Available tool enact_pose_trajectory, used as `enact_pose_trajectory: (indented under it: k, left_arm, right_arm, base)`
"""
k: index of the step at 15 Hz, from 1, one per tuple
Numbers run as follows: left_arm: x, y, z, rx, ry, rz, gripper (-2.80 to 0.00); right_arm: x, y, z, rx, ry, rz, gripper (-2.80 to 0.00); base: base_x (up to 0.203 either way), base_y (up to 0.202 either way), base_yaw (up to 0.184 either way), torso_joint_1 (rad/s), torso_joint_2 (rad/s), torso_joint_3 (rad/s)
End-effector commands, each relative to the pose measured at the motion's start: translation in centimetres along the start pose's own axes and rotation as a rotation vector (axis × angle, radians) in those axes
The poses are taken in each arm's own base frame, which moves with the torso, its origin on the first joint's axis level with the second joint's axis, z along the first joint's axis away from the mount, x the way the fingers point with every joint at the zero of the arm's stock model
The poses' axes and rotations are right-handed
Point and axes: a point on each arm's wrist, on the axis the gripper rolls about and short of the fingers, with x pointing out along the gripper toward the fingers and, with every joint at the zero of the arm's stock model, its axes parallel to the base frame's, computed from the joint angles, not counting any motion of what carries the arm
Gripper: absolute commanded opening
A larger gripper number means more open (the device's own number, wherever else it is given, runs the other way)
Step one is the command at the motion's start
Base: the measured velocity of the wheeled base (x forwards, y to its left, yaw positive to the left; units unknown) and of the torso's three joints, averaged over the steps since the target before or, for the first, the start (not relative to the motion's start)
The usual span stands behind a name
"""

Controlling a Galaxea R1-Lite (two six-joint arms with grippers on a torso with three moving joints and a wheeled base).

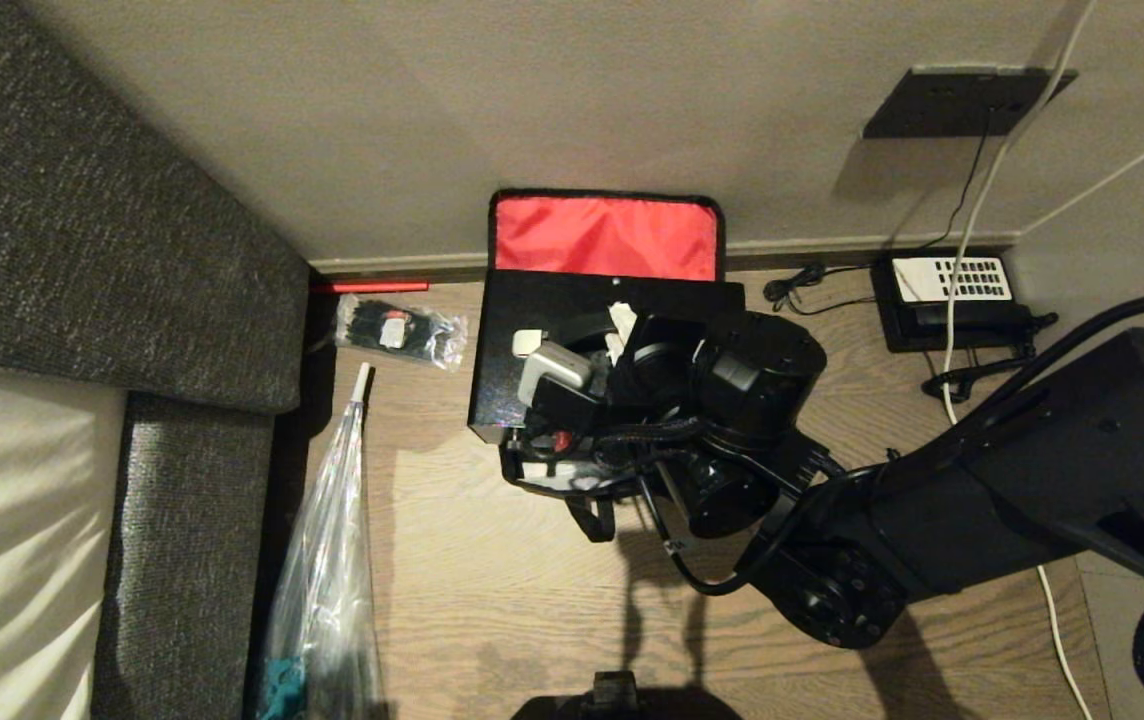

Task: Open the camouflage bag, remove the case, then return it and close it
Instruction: Place the black box back

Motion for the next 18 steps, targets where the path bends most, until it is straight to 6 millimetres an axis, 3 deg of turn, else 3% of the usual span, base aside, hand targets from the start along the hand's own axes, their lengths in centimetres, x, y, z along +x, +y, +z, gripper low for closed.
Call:
enact_pose_trajectory:
  k: [1, 8, 13, 18]
  left_arm:
    - [0.0, 0.0, -0.1, 0.0, 0.003, 0.001, -2.8]
    - [0.0, 0.0, -0.1, 0.0, 0.003, 0.001, -2.8]
    - [0.0, 0.0, -0.1, 0.0, 0.003, 0.001, -2.8]
    - [0.0, 0.0, -0.1, 0.0, 0.003, 0.001, -2.8]
  right_arm:
    - [0.1, 0.6, -0.4, -0.008, 0.011, 0.008, -2.8]
    - [0.3, 0.9, -1.4, -0.004, 0.033, 0.016, -2.8]
    - [0.2, -0.6, -1.7, 0.006, 0.039, -0.004, -2.8]
    - [-0.1, 0.3, -1.9, -0.009, 0.04, 0.023, -2.8]
  base:
    - [0.0, 0.0, 0.0, 0.0, 0.0, 0.0]
    - [0.0, 0.0, 0.0, 0.0, 0.0, 0.0]
    - [0.0, 0.0, 0.0, 0.0, 0.0, 0.0]
    - [0.0, 0.0, 0.0, 0.0, 0.0, 0.0]
